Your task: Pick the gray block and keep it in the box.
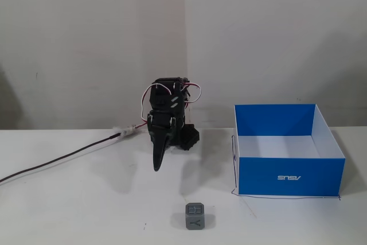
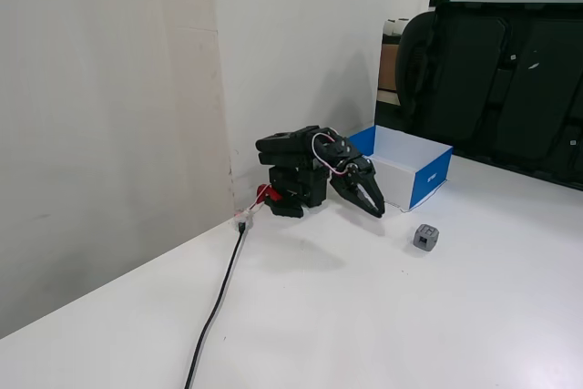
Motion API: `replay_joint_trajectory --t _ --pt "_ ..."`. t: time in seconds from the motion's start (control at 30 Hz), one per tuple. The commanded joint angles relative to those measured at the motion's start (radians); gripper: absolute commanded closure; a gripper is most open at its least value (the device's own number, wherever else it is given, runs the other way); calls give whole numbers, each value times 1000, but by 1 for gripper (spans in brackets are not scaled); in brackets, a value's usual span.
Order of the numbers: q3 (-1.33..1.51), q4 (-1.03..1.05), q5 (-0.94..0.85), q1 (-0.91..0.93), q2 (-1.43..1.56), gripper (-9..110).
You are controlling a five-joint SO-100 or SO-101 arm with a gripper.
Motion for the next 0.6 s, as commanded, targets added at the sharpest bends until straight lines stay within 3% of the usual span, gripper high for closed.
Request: replay_joint_trajectory --t 0.0,0.2,0.5,0.57 --pt "-114 23 11 -11 156 101" --pt "-279 92 23 -78 103 101" --pt "-517 84 37 -123 -402 101" --pt "-540 86 37 -135 -472 94"
